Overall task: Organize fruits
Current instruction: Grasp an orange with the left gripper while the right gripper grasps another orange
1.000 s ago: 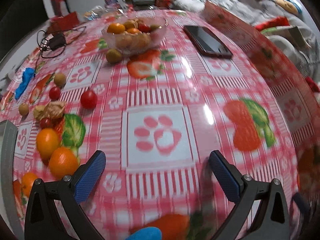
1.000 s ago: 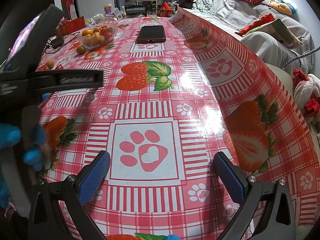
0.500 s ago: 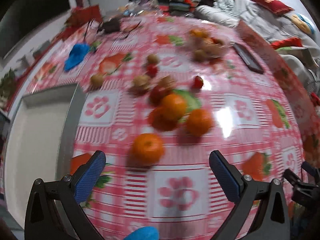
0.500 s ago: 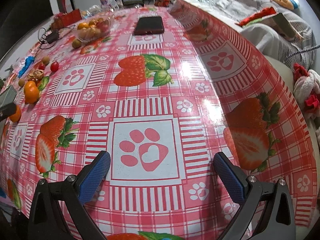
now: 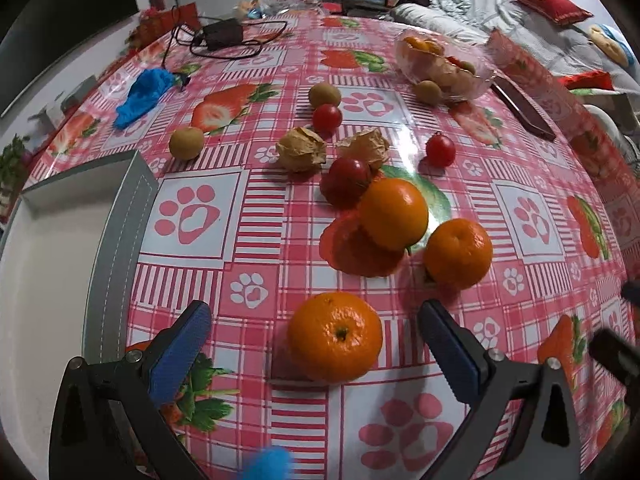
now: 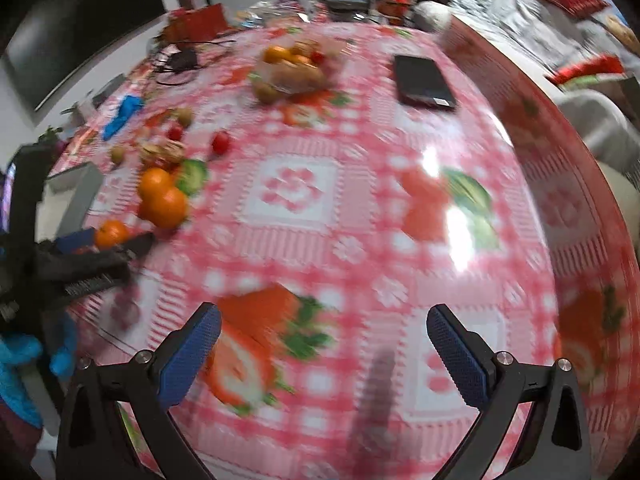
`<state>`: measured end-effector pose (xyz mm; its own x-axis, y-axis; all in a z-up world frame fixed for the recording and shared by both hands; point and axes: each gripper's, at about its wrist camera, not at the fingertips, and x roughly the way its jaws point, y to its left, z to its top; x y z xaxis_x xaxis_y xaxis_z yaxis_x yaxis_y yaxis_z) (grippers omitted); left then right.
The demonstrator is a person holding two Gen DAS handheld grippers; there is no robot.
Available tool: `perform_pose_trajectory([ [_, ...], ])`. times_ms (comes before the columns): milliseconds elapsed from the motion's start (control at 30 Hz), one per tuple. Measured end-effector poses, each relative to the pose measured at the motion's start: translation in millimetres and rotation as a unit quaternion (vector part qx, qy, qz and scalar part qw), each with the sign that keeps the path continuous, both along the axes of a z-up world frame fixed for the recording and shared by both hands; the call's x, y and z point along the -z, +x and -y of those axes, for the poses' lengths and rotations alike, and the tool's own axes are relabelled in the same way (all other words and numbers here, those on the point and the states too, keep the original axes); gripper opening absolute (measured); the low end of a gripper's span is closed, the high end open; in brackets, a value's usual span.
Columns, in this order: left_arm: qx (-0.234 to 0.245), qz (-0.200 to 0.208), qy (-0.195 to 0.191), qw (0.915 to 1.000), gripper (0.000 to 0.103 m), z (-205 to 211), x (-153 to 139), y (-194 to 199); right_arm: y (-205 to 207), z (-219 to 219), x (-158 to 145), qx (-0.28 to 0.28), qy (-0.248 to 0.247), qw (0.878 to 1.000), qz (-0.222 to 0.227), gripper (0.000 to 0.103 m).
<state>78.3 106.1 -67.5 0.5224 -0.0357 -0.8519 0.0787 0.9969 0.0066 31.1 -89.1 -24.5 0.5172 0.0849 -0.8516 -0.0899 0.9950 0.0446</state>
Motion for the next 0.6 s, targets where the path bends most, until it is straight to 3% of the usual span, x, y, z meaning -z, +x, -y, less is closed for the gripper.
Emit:
perform_pose_trajectory([
  [133, 0.012, -0.025, 0.001, 0.9996, 0.103, -1.7, -0.9, 4.1, 23.9, -27.8, -3.4, -0.028, 0.012, 1.000, 0.002, 0.103],
  [300, 0.014, -0.016, 0.001, 0.9998, 0.102, -6.0, -0.5, -3.6, 47.4, -65.6, -2.1, -0.071, 0.022, 0.997, -0.004, 0.103],
  [467, 0.009, -0.005, 0.000, 1.0000, 0.087, -11.0, -4.9, -7.4, 64.6, -89.0, 14.9, -0.097, 0.012, 0.995, -0.029, 0.103],
  [533, 0.007, 0.000, 0.000, 1.0000, 0.080, -11.0, -6.9, -7.1, 67.7, -95.1, 18.4, -0.105, 0.009, 0.994, -0.035, 0.089],
  [567, 0.010, 0.001, 0.001, 0.9999, 0.075, -9.4, -7.9, -6.8, 69.2, -98.4, 22.3, -0.110, 0.008, 0.993, -0.043, 0.075],
  [600, 0.012, 0.004, 0.000, 0.9999, 0.071, -8.2, -9.0, -6.9, 70.5, -98.0, 24.1, -0.108, 0.017, 0.993, -0.047, 0.068],
])
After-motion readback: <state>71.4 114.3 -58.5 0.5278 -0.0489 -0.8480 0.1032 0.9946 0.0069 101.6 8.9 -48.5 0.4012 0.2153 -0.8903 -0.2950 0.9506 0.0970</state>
